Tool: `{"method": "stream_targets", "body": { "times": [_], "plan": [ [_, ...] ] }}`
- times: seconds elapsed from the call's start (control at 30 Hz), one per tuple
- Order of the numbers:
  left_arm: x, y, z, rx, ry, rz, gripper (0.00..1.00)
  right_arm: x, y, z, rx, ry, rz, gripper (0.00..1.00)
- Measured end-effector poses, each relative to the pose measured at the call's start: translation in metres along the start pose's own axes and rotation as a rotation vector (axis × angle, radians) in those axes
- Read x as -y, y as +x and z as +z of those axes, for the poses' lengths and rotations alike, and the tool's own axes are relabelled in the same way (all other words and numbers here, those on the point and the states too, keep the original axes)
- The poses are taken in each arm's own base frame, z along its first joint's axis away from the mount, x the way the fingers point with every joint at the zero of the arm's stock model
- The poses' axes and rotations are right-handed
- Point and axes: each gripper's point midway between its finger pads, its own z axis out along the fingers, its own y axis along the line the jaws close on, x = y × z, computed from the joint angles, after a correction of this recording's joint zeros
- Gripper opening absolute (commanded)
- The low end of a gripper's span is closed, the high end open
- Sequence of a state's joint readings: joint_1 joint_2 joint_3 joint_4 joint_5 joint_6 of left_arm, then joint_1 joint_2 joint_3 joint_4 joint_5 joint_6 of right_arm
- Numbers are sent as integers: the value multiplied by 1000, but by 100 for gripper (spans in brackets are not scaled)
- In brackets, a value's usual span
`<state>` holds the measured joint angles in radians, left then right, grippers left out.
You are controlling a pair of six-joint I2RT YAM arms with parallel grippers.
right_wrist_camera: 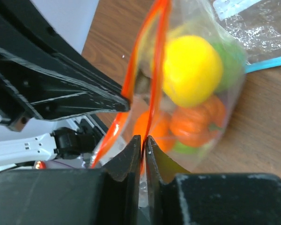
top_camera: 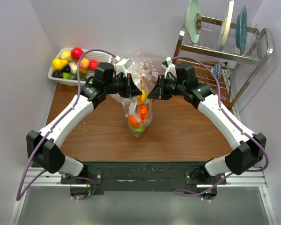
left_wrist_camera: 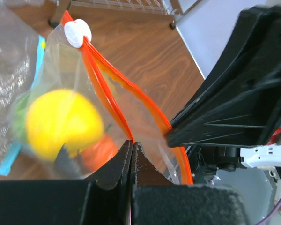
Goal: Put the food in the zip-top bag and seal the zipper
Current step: Adjust the zipper food storage bag at the center of the board.
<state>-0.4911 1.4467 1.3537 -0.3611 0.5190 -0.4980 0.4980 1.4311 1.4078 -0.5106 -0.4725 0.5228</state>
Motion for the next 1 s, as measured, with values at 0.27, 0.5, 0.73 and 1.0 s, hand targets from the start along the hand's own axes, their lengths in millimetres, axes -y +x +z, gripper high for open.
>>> {"method": "stream_targets", "body": {
  "times": [0.27,0.5,0.73,1.0],
  "plan": [
    [-10,16,4,-36,-16,-30,0,17,10,0,-27,66,-28,31],
    [-11,17,4,-36,-21,-31,0,48,16,-7,-35,223,-70,33],
    [-11,16,4,-36,-21,-30,0,60,15,-21,-15,312,-101,43],
    [-11,16,4,-36,-21,-31,0,60,16,-22,-23,311,-113,30]
  ]
}}
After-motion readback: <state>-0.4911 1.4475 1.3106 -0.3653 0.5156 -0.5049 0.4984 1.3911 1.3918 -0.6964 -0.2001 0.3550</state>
